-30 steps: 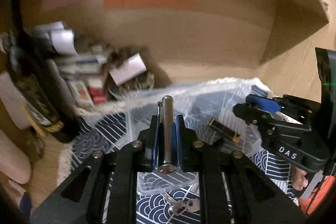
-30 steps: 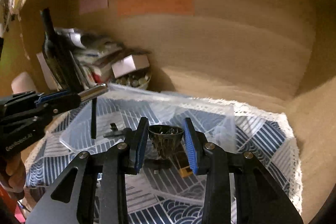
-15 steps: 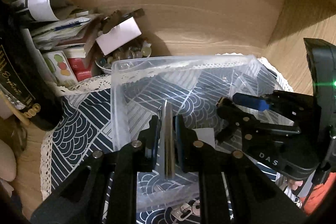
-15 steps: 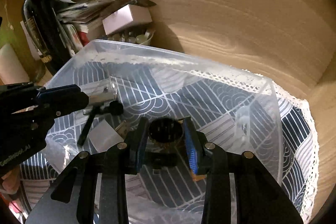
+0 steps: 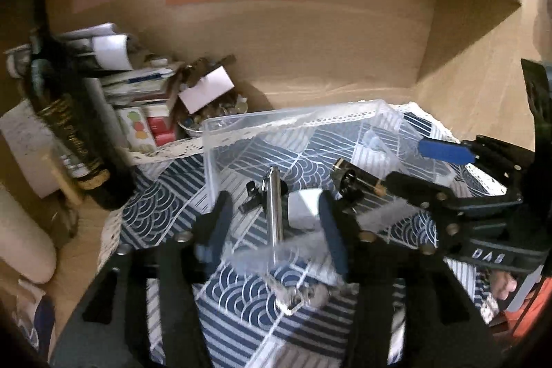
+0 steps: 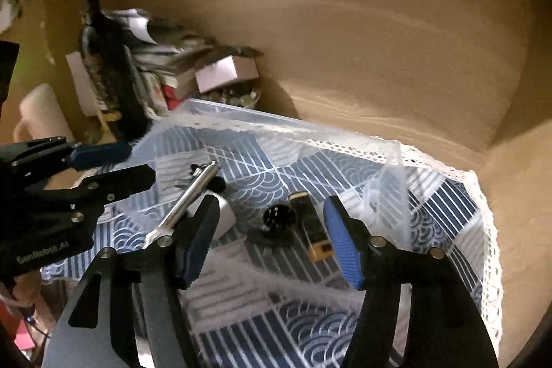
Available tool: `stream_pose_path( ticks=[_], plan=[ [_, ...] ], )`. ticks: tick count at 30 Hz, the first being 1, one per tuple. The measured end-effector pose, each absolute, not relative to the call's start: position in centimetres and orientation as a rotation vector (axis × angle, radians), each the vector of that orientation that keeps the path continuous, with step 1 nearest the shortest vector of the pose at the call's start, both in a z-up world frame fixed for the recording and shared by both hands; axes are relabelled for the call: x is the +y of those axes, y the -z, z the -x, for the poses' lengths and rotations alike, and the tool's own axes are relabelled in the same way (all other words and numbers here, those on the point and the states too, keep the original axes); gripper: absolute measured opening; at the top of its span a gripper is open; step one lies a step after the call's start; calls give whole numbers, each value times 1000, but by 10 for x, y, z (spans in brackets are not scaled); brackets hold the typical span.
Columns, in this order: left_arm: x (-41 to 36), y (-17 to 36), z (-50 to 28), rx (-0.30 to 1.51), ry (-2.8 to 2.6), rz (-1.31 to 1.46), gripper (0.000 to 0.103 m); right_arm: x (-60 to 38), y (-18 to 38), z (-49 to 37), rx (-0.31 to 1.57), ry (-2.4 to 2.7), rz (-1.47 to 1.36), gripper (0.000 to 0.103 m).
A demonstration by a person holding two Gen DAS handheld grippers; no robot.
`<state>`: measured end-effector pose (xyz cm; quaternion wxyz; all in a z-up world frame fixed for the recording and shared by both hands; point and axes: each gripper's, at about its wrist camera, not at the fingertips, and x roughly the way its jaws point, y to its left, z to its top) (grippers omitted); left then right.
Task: Organize rigid objects
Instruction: 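Lower the rod and cone brush into the clear box and open both grippers, then grasp the white rotary cutter by its body with the right gripper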
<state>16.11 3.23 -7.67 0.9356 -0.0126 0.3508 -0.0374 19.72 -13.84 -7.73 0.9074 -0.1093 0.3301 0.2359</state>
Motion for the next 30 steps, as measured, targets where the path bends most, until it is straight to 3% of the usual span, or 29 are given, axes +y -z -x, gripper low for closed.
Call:
stream_pose_path(
  ticks=[4, 18, 22, 30],
  plan=[
    [31, 77, -132, 703, 67, 15, 68, -156, 78, -173, 676, -487, 198, 61],
    [4, 128, -71, 816, 165, 6, 68, -181, 126, -100, 785, -525, 169, 62],
    [3, 136, -69, 819, 162, -7, 74, -173, 139, -101, 808, -523, 212, 62],
    [15, 146, -84, 863, 92, -4, 74, -168, 148, -132, 828, -464, 217, 63]
  ],
)
